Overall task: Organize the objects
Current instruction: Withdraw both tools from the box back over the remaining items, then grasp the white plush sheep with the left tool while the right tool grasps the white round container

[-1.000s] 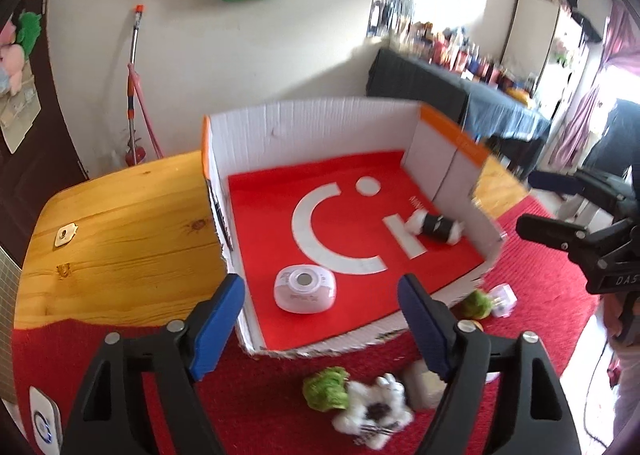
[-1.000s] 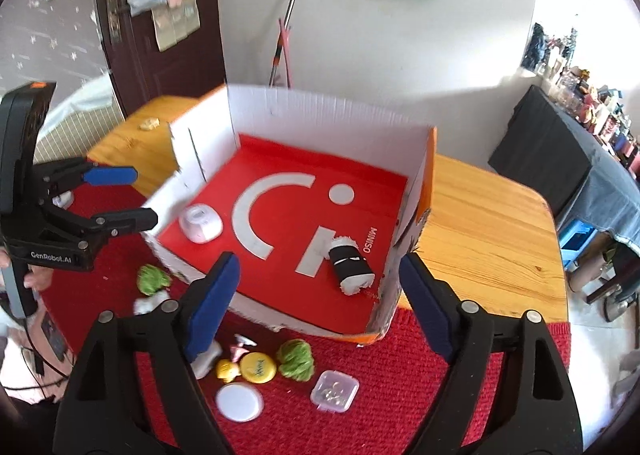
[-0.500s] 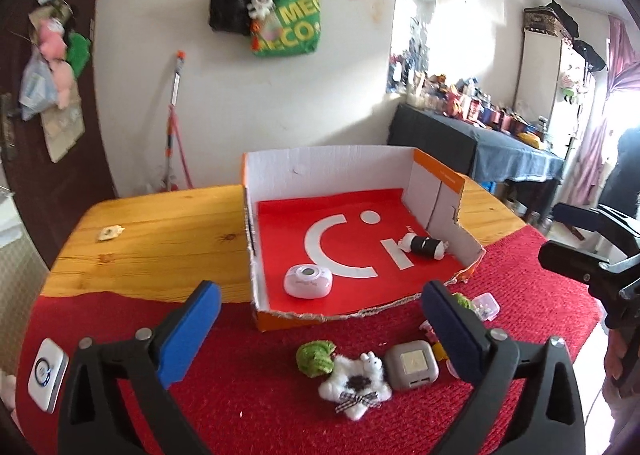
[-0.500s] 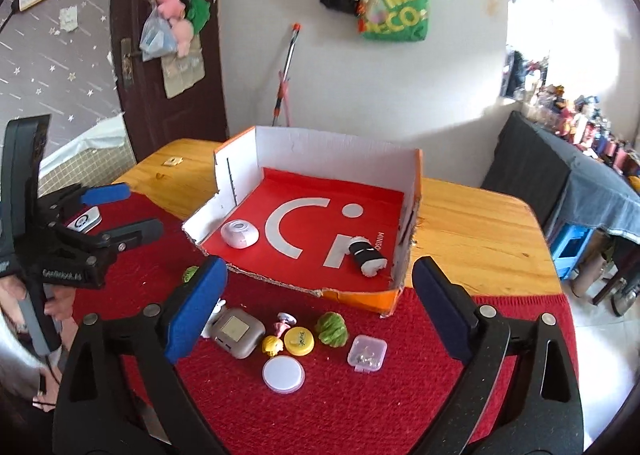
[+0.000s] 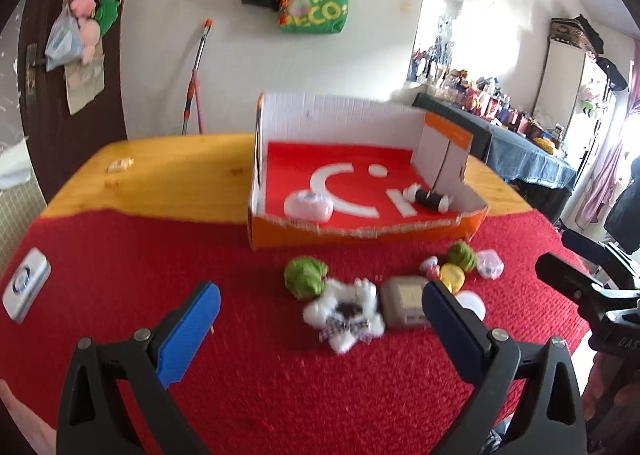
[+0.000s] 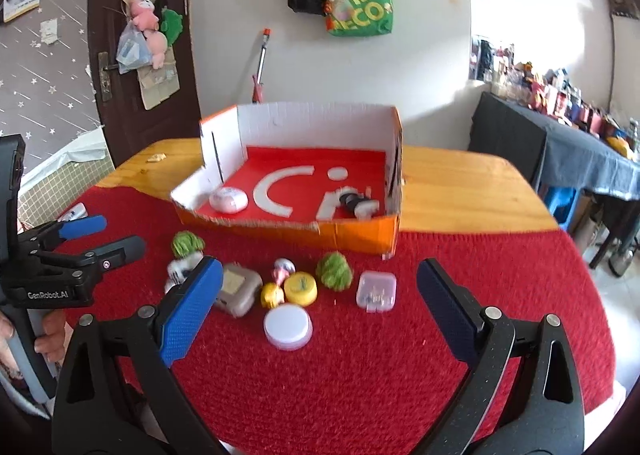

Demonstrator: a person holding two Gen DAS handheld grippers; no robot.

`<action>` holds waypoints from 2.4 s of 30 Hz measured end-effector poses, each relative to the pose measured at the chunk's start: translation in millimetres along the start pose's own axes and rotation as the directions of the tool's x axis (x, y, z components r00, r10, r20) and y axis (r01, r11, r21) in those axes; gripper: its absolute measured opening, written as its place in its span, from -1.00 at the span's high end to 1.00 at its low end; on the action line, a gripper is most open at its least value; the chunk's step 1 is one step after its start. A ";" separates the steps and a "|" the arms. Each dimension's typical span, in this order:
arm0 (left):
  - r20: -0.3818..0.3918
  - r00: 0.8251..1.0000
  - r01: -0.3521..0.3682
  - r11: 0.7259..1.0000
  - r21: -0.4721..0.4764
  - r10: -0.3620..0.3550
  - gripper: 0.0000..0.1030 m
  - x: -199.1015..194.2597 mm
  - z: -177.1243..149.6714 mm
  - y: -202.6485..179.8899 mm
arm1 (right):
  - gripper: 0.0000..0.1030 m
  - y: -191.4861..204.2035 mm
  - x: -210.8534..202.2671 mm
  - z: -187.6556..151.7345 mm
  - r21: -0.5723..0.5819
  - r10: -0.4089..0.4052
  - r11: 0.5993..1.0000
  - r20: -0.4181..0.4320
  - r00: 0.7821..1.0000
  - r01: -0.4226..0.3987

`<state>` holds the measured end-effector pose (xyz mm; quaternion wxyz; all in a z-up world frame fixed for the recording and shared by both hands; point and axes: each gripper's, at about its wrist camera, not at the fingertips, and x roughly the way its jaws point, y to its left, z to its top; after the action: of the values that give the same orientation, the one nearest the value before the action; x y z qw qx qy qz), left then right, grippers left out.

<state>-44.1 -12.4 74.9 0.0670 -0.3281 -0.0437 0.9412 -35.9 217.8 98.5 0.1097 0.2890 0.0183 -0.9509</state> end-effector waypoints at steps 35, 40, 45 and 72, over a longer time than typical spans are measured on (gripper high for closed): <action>-0.232 0.971 -0.051 0.997 0.054 0.062 -1.00 68.9 -19.1 9.1 | -0.92 -14.5 55.2 -42.6 0.071 0.010 0.997 -0.188 0.982 0.004; -0.230 0.968 -0.095 0.994 0.050 0.104 -1.00 60.3 -21.2 27.3 | -0.92 -18.7 54.4 -42.6 0.077 0.010 0.997 -0.187 0.982 0.005; -0.215 0.975 -0.056 0.998 0.041 0.063 -1.00 51.4 -19.1 26.9 | -0.92 -21.2 55.7 -40.7 0.084 0.014 0.996 -0.183 0.983 0.002; -0.225 0.974 0.002 0.994 0.113 0.024 -0.82 73.1 -15.5 16.6 | -0.92 -9.9 64.6 -43.7 0.052 0.053 0.998 -0.206 0.977 -0.043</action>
<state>-92.7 -16.9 15.9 0.0846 -0.4289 0.0191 0.8992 -66.5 219.0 26.1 0.1234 0.3894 0.0000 -0.9128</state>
